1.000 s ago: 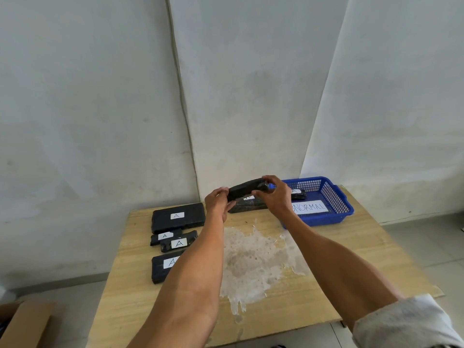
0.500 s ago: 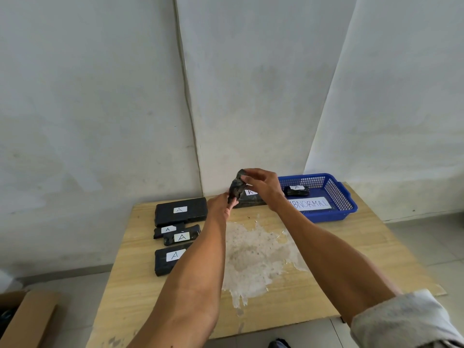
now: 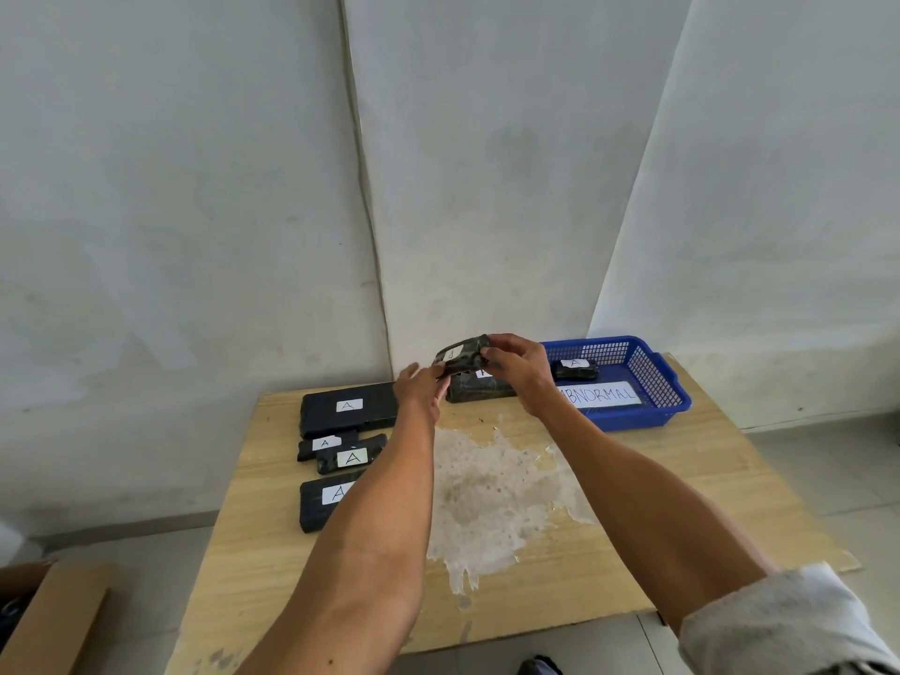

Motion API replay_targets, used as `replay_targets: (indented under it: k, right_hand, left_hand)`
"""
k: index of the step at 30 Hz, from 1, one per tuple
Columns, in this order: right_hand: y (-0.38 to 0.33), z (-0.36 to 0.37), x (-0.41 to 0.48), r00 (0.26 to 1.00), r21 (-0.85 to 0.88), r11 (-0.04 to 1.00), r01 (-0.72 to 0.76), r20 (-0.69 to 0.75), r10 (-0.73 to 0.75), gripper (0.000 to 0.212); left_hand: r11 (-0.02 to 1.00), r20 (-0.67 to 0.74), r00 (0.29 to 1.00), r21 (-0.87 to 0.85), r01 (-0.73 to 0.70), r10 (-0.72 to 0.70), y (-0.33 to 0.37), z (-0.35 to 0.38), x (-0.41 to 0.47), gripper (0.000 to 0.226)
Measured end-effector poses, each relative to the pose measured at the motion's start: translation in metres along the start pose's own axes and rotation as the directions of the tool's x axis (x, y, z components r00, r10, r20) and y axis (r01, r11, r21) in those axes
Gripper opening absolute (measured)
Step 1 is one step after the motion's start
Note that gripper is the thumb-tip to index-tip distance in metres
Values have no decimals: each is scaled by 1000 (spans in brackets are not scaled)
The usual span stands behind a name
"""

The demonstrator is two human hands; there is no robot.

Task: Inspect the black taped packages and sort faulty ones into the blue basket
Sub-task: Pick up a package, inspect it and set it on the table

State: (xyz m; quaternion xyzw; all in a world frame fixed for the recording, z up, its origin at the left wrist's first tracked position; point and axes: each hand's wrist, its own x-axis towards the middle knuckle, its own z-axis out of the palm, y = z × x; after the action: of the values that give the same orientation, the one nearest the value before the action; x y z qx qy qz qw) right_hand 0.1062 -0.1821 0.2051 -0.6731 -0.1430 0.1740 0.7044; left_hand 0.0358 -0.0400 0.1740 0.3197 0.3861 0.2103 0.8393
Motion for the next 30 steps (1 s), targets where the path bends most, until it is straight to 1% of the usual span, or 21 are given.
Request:
replay_targets:
  k: [2,3,4,7,9,10,11,12,13,15,17,19,21,22,23,25,28,30]
  right_hand:
    - [1,-7,1,1000,-13,1000,5,-17,-5,22]
    - [1,-11,2,1000,-10,1000,-1,-26,0,24]
    - [4,-17,5,999,-31,1000,-2,-42,1,25]
    - [12,-37,13,995,-106,994,-34,-102,23,30]
    - [16,-52,15,991,-134,989,-67,-128,50,14]
    - [19,-59,17,991,-192,980,-58,-132,32,23]
    - [20,-68,18,992,-285,958,-38,-124,3,41]
    - [19,-74,18,993,-386,922,-20,-112,-25,53]
    - [23,-83,22,995,-460,888,5,-85,-49,61]
    - [29,-97,27,997,-569,821,36,-38,-70,68]
    - [36,-112,37,998,-680,732,42,-12,-68,70]
    - [43,-126,50,997,-800,596,70,40,-64,72]
    - [48,-137,62,995,-887,451,100,86,-51,69]
    - [49,-143,69,993,-907,405,115,106,-45,66]
    - [52,-150,79,991,-915,380,137,130,-43,63]
    - [53,-162,94,982,-920,347,182,185,-25,60]
    - [59,-181,123,961,-927,271,260,275,18,56]
    - [67,-192,138,953,-932,226,285,301,41,54]
  left_hand:
    - [997,14,1000,-72,8,-7,0,2,1,69]
    - [998,29,1000,-67,11,-9,-1,4,2,76]
    - [998,45,999,-54,16,-14,-2,7,2,78]
    - [1000,15,1000,5,-4,4,-12,18,3,70]
    - [999,-12,1000,27,-20,21,-22,28,5,61]
    - [999,-27,999,39,-26,27,-28,34,6,57]
    - [998,-46,998,59,-28,31,-34,40,7,53]
    - [997,-71,997,69,-38,43,-40,46,10,50]
    - [995,-89,994,78,-54,61,-48,54,14,48]
    - [990,-82,991,93,-102,110,-61,66,19,46]
    - [982,-36,990,141,-129,135,-76,81,26,44]
    - [977,-7,992,178,-120,123,-91,95,33,44]
    - [976,-12,995,199,-92,96,-106,107,41,42]
    - [977,-19,997,201,-75,80,-114,113,47,41]
    - [976,-26,997,209,-64,71,-122,118,53,41]
    - [970,-39,997,237,-56,67,-135,125,64,41]
    - [952,-37,997,303,-50,64,-152,139,84,41]
    - [945,-28,999,324,-31,42,-161,147,95,41]
